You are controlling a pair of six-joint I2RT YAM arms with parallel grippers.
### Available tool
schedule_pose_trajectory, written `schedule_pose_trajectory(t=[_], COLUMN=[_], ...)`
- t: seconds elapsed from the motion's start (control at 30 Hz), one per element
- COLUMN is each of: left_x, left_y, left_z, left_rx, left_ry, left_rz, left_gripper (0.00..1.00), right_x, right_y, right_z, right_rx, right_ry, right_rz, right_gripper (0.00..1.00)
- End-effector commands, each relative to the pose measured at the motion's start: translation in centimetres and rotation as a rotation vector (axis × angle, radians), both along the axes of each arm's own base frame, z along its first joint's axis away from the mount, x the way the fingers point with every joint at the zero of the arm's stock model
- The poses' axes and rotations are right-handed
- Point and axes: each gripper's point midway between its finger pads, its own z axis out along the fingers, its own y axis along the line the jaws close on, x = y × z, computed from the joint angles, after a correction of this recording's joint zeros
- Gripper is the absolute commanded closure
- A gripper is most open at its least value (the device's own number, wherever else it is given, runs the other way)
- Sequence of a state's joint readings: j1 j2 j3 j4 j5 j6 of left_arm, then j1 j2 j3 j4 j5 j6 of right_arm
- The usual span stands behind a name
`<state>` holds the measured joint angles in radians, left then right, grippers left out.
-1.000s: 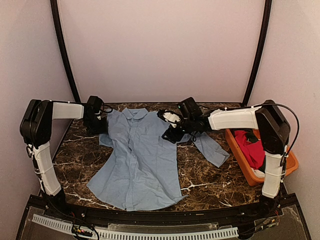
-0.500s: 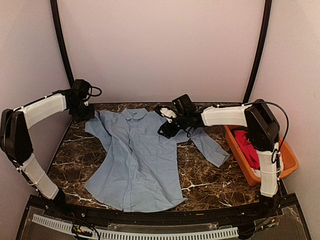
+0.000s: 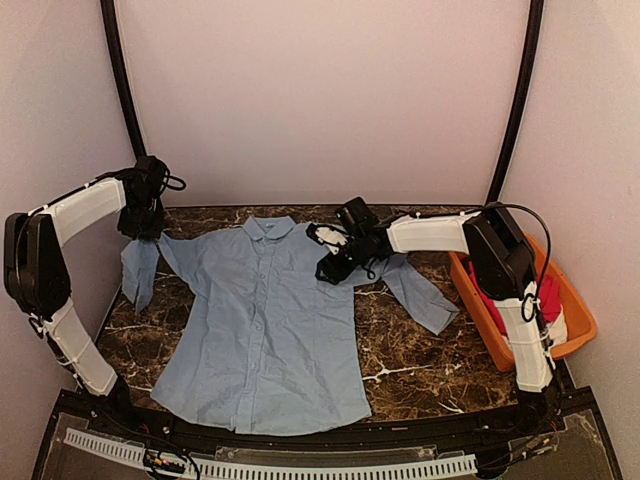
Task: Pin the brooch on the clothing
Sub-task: Flatten out the crumpled clothing at the center of the board.
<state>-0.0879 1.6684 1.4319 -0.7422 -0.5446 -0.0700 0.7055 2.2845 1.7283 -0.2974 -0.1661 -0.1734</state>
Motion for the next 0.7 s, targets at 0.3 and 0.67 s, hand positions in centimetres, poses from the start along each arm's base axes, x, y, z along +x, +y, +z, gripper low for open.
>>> schedule_pose_trajectory(t=[0.3,0.67], left_x=[-1.0,5.9], left_y=[0.0,-15.1], left_z=[9.0,-2.7], left_rx=[-0.045,-0.246], left_ry=[-0.337,-0.103], left_rz=[0.038,-0.286], left_gripper=[0.23,0.36], right_x=[-0.7,-2.8], right_y=[-3.3,-10.2], right_z=[6.8,13.6], right_rx=[-0.009,-0.062], right_ry=[-0.12,-0.208], right_rz=[-0.066,-0.28], right_gripper=[0.34,0.33])
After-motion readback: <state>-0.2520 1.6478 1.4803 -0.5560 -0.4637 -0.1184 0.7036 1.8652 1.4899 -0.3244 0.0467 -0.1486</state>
